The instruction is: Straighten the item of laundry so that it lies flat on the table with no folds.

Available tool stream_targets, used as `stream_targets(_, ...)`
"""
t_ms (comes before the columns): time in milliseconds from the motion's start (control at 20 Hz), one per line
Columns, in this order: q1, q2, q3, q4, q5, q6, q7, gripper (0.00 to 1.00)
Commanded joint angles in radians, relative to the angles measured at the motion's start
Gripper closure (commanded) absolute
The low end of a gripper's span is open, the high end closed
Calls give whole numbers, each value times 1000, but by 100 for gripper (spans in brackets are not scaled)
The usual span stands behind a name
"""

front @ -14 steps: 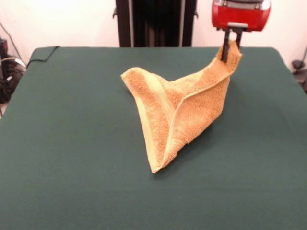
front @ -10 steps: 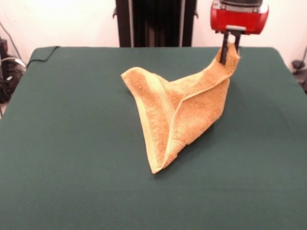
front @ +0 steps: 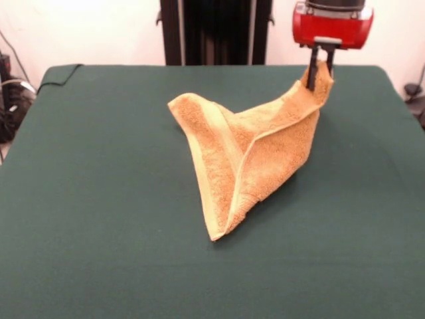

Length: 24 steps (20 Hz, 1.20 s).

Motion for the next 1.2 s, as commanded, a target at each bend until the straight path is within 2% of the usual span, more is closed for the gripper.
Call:
stream_targets(50, 76, 36, 54, 55, 95, -26, 312, 100)
stream_targets(600, 185, 84, -12, 10, 195, -10, 362, 100)
stream_targets(1200, 215, 174, -16, -53, 239, -57, 369, 100)
